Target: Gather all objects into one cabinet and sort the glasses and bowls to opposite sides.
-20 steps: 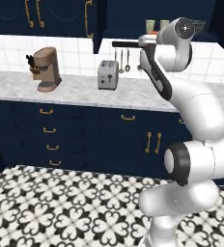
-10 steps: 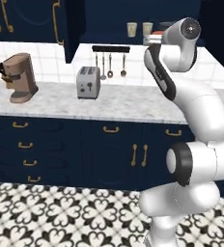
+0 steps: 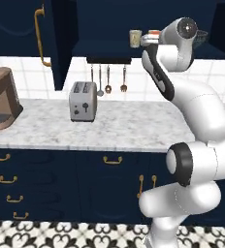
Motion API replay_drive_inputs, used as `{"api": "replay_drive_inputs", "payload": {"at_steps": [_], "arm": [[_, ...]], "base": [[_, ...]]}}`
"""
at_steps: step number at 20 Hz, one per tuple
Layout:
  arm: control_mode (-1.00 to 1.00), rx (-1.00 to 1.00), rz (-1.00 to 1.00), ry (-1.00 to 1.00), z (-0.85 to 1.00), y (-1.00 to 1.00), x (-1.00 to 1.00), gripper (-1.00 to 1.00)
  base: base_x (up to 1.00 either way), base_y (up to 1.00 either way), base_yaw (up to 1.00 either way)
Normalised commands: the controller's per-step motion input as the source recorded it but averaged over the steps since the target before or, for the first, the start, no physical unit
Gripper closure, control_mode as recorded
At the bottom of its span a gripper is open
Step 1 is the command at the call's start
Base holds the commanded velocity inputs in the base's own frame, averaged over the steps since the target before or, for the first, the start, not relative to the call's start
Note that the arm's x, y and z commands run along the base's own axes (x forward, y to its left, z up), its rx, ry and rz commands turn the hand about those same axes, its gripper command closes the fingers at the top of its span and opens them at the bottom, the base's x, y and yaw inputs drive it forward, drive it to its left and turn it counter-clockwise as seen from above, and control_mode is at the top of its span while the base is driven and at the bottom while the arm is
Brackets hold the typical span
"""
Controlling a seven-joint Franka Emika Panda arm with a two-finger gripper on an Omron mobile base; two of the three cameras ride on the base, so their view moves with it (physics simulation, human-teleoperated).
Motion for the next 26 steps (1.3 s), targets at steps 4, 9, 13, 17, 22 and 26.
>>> {"api": "replay_drive_inputs", "payload": {"at_steps": [4,9,13,17,22,26], "arm": [[1.0,0.0,0.0,0.0,0.0,0.0,0.0,1.0],[1.0,0.0,0.0,0.0,0.0,0.0,0.0,1.0],[1.0,0.0,0.0,0.0,0.0,0.0,0.0,1.0],[1.0,0.0,0.0,0.0,0.0,0.0,0.0,1.0],[1.0,0.0,0.0,0.0,0.0,0.0,0.0,1.0],[1.0,0.0,0.0,0.0,0.0,0.0,0.0,1.0]], "base": [[1.0,0.46,-0.04],[0.73,0.47,0.0],[0.21,0.0,0.0],[0.0,0.0,0.0],[0.0,0.0,0.0],[0.0,0.0,0.0]]}}
